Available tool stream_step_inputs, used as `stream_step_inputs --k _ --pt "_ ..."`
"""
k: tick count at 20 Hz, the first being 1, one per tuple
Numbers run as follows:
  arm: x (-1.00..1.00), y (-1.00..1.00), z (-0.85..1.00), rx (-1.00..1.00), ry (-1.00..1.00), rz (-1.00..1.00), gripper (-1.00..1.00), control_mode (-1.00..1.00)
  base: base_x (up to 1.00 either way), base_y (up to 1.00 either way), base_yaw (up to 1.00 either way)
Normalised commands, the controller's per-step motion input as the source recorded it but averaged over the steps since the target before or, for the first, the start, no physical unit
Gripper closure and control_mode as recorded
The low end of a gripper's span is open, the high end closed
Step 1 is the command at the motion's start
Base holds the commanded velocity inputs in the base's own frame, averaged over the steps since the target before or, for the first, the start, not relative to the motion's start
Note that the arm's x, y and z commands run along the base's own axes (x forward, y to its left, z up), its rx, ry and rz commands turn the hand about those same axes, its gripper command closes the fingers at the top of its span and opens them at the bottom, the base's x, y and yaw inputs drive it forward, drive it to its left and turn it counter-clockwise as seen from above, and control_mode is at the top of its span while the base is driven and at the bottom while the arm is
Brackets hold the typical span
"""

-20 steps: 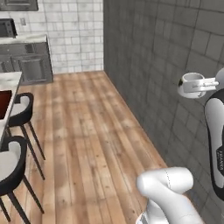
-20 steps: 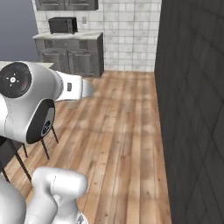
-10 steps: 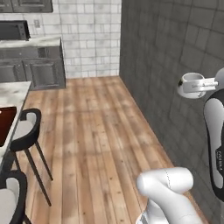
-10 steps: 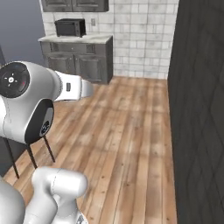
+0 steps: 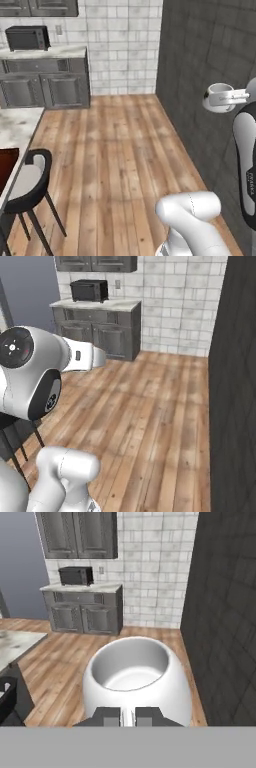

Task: There is a tray on the dining counter. Grab the cup, mug, and pitcher and place them on the tray. The pitcher may be placed next to the tray if it cannot fit the tray.

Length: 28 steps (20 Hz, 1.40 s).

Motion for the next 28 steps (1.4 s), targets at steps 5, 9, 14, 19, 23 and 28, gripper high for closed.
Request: stream_step_inputs --k 5,9,14,19,23,28 --pt "0.00 0.00 0.00 0.00 0.00 0.00 1.00 1.00 1.00 -0.01 0.43" --pt "0.00 0.00 0.00 0.00 0.00 0.00 1.00 1.00 1.00 0.00 0.63" --pt "0.00 0.00 0.00 0.00 0.00 0.00 1.00 1.00 0.95 0.02 0.75" --pt "0.00 0.00 0.00 0.00 0.00 0.00 1.00 1.00 0.16 0.17 0.82" --pt "0.00 0.00 0.00 0.00 0.00 0.00 1.00 1.00 -0.18 0.43 0.78" --pt "0.00 0.00 0.00 0.00 0.00 0.00 1.00 1.00 -0.14 0.47 0.83"
